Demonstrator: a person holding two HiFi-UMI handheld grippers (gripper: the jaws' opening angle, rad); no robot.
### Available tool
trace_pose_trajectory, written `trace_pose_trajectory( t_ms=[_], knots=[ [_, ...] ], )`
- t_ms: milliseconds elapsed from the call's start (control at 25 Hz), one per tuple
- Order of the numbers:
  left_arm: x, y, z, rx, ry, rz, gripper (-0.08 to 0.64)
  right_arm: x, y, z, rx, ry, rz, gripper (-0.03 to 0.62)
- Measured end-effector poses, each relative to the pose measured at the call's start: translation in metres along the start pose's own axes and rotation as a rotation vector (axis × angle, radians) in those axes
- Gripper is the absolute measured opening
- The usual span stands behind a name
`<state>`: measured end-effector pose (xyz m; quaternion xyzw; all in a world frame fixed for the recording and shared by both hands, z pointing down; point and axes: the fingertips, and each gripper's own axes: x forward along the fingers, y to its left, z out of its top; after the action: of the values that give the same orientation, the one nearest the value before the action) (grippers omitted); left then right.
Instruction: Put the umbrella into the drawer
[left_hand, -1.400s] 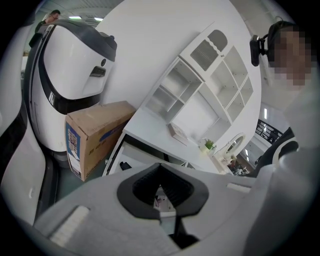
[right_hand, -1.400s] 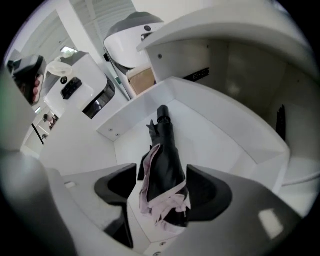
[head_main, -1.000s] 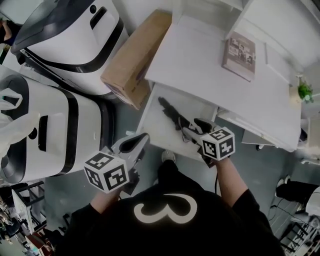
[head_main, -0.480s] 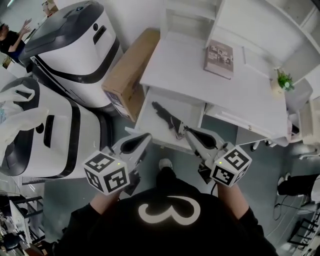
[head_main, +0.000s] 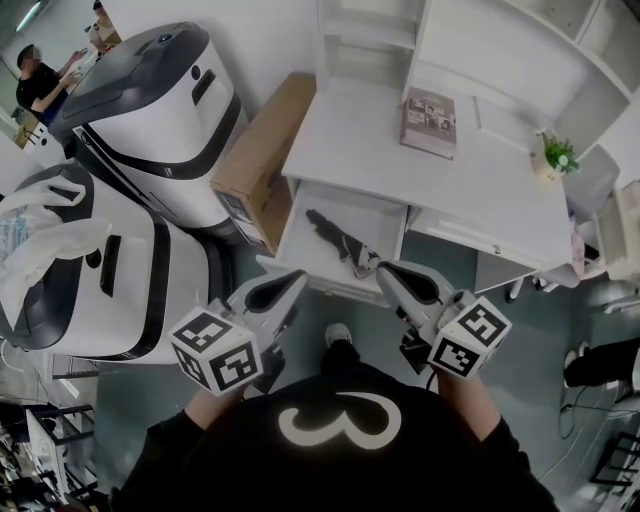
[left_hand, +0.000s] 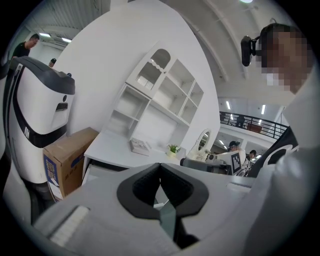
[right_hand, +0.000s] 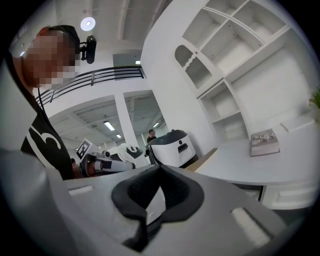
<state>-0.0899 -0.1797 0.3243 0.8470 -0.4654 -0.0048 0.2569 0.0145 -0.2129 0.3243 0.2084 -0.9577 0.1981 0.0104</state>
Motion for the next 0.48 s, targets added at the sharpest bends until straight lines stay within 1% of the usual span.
trace_pose_trajectory(
  t_ms=[160,480],
  knots=[
    [-0.0004,-0.0026,-0.0010,0.007,0.005,-0.002,0.009,-0.0015,0.0049,0.0018,-0.009,-0.006,0.005,0.003],
    [0.0017,-0.0013,-0.0005,0.007,0.011,-0.005,0.009,-0.0010,0.0061,0.0006,-0.043,0.018,-0.001,0.003]
  ],
)
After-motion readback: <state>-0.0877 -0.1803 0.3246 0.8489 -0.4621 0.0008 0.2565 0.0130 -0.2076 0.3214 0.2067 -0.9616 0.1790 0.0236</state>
